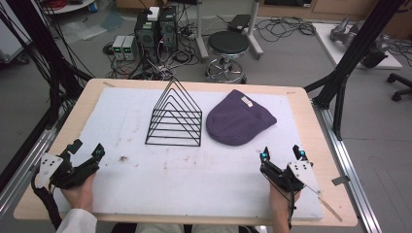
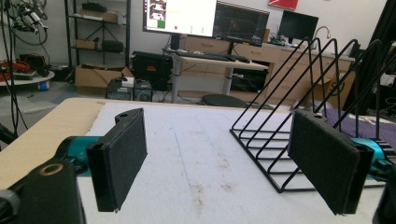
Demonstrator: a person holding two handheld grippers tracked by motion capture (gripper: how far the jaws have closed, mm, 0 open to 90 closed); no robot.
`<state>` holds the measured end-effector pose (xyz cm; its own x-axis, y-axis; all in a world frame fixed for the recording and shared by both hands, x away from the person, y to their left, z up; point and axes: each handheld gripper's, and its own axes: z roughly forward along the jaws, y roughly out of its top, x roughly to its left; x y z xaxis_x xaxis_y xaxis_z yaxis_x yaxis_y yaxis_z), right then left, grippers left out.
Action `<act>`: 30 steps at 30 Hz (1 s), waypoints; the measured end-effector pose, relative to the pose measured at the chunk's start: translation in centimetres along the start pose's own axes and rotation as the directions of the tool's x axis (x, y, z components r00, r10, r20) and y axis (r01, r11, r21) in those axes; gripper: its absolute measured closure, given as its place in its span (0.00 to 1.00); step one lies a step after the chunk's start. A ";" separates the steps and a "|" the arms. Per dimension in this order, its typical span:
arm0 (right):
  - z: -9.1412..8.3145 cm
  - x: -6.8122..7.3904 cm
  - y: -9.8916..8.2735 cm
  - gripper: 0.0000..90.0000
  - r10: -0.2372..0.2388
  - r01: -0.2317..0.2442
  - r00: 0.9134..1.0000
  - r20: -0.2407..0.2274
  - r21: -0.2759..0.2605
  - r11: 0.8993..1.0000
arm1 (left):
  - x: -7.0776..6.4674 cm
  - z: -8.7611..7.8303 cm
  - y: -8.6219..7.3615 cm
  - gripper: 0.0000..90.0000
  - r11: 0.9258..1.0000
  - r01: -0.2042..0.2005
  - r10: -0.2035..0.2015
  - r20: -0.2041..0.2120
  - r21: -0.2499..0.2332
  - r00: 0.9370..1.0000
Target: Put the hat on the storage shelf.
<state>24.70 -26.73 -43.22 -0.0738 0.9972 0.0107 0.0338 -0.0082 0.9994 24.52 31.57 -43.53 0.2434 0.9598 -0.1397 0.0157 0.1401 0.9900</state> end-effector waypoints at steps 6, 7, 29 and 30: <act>-0.2 -0.2 0.0 0.06 0.002 -0.002 1.000 0.009 -0.007 1.000 | 0.0 -0.1 0.0 0.22 1.000 -0.011 0.011 -0.009 -0.006 1.000; -0.2 -0.2 0.0 0.06 0.003 -0.003 1.000 0.012 -0.008 1.000 | 0.0 -0.1 0.1 0.22 1.000 -0.014 0.014 -0.012 -0.007 1.000; -0.3 -0.2 0.1 0.06 0.002 -0.002 1.000 0.015 -0.010 1.000 | -0.1 -0.1 0.0 0.21 1.000 -0.020 0.020 -0.009 -0.009 1.000; -0.2 -0.2 0.1 0.06 -0.004 0.004 1.000 0.014 -0.008 1.000 | -0.1 -0.1 0.0 0.21 1.000 -0.022 0.022 -0.008 -0.009 1.000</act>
<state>24.52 -26.90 -43.14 -0.0604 0.9982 0.0062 0.0252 -0.0047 0.9997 24.44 31.48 -43.49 0.2364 0.9645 -0.1179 0.0016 0.1210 0.9927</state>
